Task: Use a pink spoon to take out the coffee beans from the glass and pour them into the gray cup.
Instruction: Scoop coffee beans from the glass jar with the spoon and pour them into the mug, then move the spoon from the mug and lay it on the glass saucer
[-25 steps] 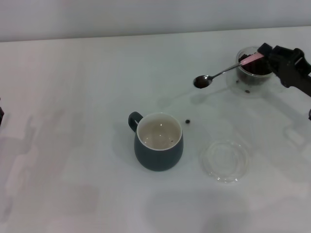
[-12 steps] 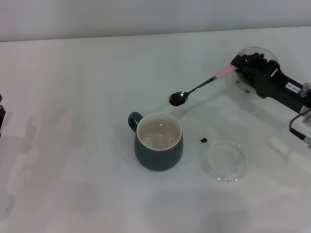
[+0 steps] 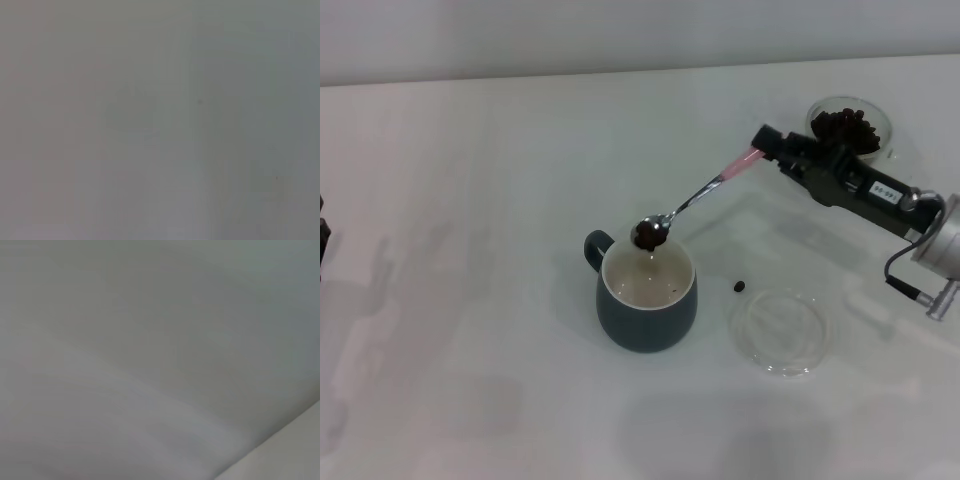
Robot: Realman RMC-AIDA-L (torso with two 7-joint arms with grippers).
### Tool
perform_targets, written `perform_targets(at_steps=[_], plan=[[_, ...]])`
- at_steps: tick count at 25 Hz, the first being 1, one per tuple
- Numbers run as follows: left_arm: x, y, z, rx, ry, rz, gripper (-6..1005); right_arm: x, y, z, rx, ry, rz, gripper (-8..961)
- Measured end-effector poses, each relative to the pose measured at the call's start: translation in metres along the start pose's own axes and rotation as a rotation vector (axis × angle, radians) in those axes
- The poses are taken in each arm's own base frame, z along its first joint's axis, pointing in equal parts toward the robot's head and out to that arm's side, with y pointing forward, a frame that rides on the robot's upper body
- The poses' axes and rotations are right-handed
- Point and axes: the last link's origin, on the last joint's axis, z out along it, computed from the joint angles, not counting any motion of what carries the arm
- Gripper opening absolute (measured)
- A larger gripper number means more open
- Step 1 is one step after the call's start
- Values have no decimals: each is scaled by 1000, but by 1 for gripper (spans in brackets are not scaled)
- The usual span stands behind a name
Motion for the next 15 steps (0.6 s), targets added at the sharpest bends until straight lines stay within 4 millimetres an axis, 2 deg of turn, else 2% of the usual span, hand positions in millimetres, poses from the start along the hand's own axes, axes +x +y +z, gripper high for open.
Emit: perform_targets(at_steps=[9,15], plan=[[-2,-2,-4,5,-12,5,566,1,12,9,-79,52,-261,148],[-2,-2,-3,4,-11,6,566,4,21,10,-143,76,-375,148]])
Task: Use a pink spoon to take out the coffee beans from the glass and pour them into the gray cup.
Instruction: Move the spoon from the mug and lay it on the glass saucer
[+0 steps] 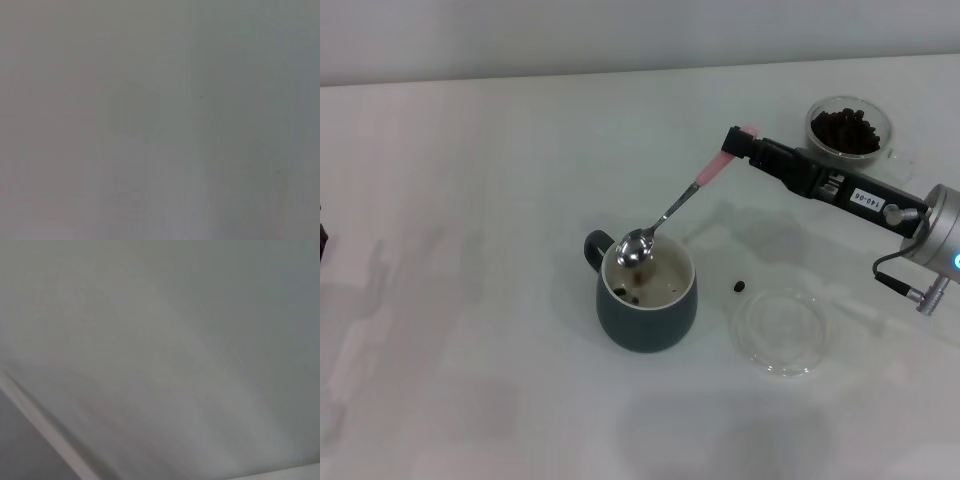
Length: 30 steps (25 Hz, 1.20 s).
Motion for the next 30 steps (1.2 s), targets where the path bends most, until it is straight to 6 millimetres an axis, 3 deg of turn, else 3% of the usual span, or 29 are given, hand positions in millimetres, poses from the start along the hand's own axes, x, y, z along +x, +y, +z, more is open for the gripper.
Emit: perform_targets(at_steps=[8,14,23,30], plan=[[1,0,2,-4,5,2,566,-2,5,0,-32,-12,-18,148],[1,0,5,-5,5,3,566,-10,5,-13,-33,-67,56,148],[1,-1,6,-2,3,2,566,-29,-6,-73,88,-66,43,148],[1,-1,6,-1,2,2,565,-29,-10,-112,172,-36,23,148]])
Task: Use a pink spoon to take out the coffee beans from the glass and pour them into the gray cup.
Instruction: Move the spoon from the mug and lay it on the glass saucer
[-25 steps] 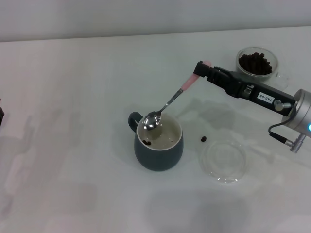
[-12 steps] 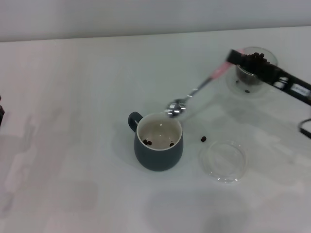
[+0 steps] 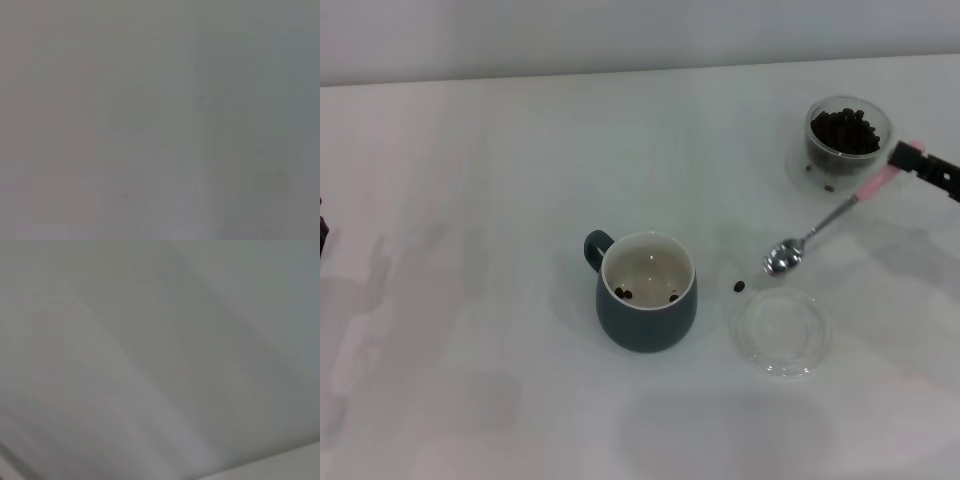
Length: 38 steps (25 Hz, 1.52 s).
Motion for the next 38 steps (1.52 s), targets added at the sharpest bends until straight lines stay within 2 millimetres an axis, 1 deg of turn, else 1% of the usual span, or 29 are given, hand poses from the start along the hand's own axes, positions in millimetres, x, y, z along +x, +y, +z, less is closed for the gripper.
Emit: perform_targets(at_steps=[6,11,16,23,31,38], plan=[[0,0,0,-3,1,0,565,9,-7,-9,54,63,2,148],[0,1,0,-4,1,-1,565,18,-13,-10,99,106,11,148],[0,1,0,-5,1,-1,565,23,-16,-11,124,129,22,148],[0,1,0,-5,1,0,566,33,-21,-12,162,160,73,148],[0,1,0,-4,1,2,566,36,-19,-5,152,180,128,160],[0,0,1,-2,1,2,566,44,-18,10,140,220,160,178]])
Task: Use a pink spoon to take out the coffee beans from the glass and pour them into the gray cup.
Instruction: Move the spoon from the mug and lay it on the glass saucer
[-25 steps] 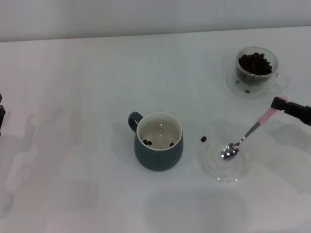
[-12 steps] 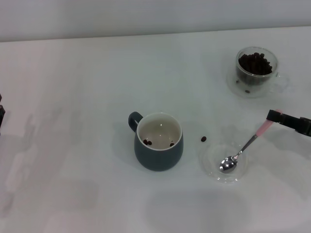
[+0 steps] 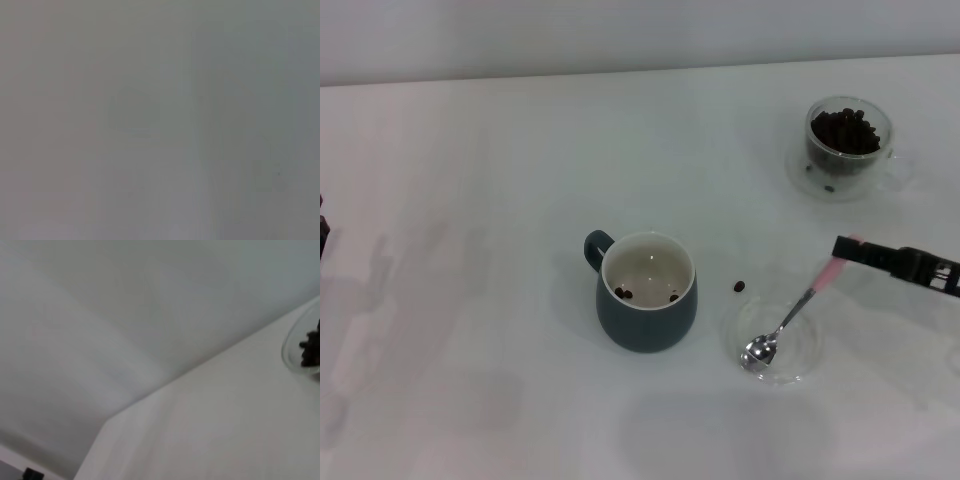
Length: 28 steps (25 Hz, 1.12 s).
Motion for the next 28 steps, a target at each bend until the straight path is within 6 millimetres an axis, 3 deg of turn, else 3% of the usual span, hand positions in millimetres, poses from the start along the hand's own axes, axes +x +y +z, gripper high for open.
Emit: perform_targets(at_steps=[23,28], plan=[[0,0,0,-3,-1,1,565,4,-6,7,49,21,3,216],[0,0,-1,-1,-3,0,565,3,-7,6,52,15,4,288]])
